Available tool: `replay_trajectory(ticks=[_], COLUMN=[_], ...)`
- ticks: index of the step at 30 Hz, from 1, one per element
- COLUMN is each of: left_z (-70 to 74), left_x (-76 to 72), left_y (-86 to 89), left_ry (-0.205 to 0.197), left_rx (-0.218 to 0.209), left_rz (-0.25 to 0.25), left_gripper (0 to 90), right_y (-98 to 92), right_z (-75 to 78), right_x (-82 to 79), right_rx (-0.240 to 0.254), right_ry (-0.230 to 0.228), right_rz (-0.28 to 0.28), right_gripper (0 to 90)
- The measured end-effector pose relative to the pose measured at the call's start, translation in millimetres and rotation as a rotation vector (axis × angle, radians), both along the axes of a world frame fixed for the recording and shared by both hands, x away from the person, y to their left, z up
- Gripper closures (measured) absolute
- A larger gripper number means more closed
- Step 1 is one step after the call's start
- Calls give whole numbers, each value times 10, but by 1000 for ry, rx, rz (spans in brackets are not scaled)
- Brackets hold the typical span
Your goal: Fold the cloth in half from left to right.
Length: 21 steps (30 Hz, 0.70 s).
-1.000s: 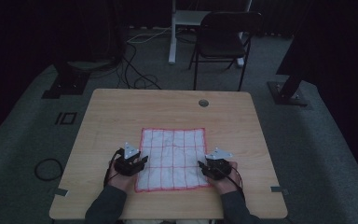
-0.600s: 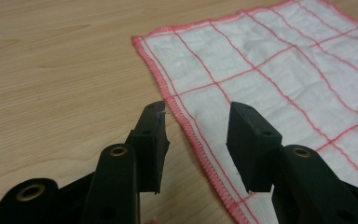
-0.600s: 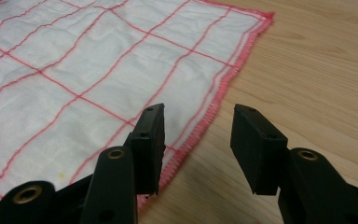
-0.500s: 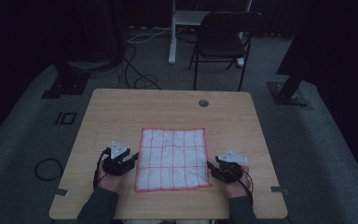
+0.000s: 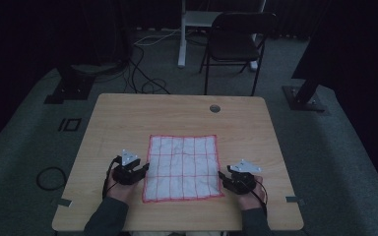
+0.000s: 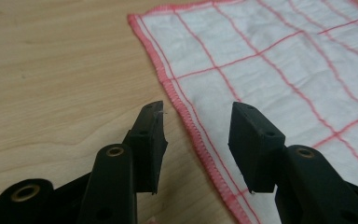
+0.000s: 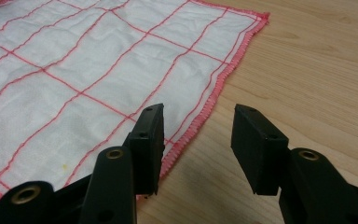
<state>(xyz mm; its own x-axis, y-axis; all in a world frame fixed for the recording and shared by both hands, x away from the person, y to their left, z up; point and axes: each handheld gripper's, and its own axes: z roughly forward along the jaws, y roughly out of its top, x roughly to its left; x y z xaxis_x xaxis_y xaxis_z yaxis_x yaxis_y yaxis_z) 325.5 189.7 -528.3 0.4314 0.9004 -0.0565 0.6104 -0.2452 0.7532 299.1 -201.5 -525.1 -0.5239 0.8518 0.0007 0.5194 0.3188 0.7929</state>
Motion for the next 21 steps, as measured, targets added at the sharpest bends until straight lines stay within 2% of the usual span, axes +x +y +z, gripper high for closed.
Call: replay_trajectory(ticks=[2, 3, 8, 9, 10, 11, 14, 16, 19, 20, 21], left_z=[-49, -98, -118, -124, -124, -123, -117, -114, -116, -116, -120], left_x=[39, 66, 88, 98, 98, 120, 149, 151, 137, 137, 154], left_y=[-27, -60, -116, -154, -154, -199, -205, -204, -197, -197, -168], left_ry=[20, 42, 40, 29, 29, 26, 31, 32, 45, 45, 70], left_rx=[1, 10, 23, 44, 44, 63, 63, 66, 20, 20, -30], left_rz=[2, 4, -1, -10, -10, -18, -23, -9, -19, -19, -13], left_gripper=[559, 559, 544, 541, 538, 537, 551, 607, 758, 801, 835], right_y=[7, 17, 22, 20, 20, 9, -1, 0, 18, 24, 30], right_z=[-4, -12, -20, -20, -20, -20, -21, -21, -25, -25, -26], right_x=[-3, -6, -13, -13, -13, -9, -6, -7, -8, -6, -5], right_rx=[2, -4, -15, -14, -14, 1, 9, 9, 3, 4, 3], right_ry=[2, 3, 0, 0, 0, 3, 7, 6, 2, 3, 3], right_rz=[0, 7, 12, 12, 12, 17, 14, 15, 23, 25, 25], right_gripper=[540, 538, 538, 538, 538, 538, 538, 538, 537, 536, 536])
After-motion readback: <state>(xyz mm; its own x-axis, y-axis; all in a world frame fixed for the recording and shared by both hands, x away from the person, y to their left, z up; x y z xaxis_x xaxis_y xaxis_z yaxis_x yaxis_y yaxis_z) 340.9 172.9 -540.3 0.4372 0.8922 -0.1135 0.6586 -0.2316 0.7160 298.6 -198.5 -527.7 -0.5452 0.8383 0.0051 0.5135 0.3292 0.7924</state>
